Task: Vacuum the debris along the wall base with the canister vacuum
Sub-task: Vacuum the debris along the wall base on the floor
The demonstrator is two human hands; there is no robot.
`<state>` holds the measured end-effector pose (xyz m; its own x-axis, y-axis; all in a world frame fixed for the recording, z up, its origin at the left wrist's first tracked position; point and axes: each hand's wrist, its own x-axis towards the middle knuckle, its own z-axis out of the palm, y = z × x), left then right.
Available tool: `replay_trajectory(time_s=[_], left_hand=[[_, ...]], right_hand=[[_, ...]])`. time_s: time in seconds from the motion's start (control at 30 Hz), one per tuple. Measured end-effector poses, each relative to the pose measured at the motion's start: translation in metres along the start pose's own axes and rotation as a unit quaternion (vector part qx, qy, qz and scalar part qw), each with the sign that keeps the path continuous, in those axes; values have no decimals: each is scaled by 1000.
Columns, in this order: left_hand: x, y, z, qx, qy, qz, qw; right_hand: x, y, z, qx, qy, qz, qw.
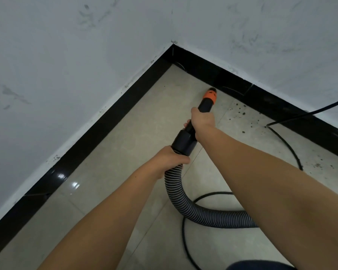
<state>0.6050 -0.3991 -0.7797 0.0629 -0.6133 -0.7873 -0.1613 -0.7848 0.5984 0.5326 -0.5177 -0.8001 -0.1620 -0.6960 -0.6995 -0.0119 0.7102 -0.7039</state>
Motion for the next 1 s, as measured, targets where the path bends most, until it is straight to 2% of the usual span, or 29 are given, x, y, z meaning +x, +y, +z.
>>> replay_trajectory(time_s=[0.4, 0.73, 0.9, 1.0], left_hand=[[15, 5, -23, -108, 110, 3, 988], [23, 23, -12, -70, 67, 1, 995], [16, 11, -15, -114, 119, 4, 986], [4, -4, -20, -125, 125, -11, 984]], right_hand=[[-1, -30, 59, -62, -139, -14, 988], [22, -34, 35, -20, -81, -12, 996], [3, -34, 52, -54, -154, -16, 986], [-13, -25, 62, -70, -180, -12, 981]])
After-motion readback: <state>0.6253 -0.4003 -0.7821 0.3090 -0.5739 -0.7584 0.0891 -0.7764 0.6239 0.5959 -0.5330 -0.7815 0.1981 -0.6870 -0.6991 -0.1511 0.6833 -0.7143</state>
